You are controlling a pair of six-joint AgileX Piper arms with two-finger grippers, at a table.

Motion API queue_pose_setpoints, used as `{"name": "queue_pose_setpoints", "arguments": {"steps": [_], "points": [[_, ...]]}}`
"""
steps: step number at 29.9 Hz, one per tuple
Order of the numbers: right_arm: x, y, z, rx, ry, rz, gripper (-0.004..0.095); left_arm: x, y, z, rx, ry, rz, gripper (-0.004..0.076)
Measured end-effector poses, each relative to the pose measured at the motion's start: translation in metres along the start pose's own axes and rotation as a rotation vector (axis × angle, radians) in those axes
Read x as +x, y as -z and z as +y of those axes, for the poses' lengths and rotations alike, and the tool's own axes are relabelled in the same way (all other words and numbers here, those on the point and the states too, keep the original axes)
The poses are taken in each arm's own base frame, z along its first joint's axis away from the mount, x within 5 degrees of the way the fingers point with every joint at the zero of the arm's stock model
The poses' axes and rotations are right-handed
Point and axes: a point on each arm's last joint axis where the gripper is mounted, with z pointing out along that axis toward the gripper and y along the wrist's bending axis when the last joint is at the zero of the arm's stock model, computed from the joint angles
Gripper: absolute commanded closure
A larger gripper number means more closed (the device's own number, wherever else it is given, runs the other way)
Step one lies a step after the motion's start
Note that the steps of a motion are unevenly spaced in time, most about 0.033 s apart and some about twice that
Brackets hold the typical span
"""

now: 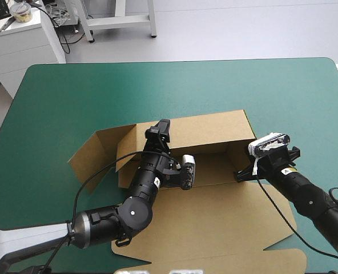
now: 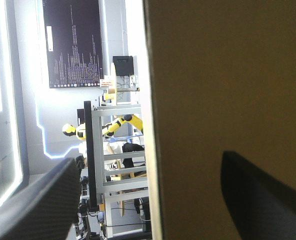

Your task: Fold the box

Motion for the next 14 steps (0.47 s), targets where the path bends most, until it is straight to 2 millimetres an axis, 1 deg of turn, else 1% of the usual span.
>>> {"name": "queue_pose_setpoints", "arguments": {"steps": [4, 8, 11, 14], "points": [[0.0, 0.0, 0.0, 0.003, -0.005, -0.002, 0.0928, -0.001, 0.002, 0.0, -0.012, 0.002, 0.009, 0.0109], [-0.001, -0.002, -0.003, 0.03, -0.03, -0.011, 0.0928, -0.008, 0.012, 0.0, -0.045, -0.007, 0.013, 0.0109], [0.001, -0.011, -0.006, 0.062, -0.036, -0.001, 0.0927, -0.015, 0.022, -0.001, -0.069, -0.017, 0.009, 0.0109], [-0.004, -0.023, -0.009, 0.087, -0.039, 0.001, 0.0927, -0.023, 0.031, -0.002, -0.086, -0.025, -0.006, 0.0109]]}}
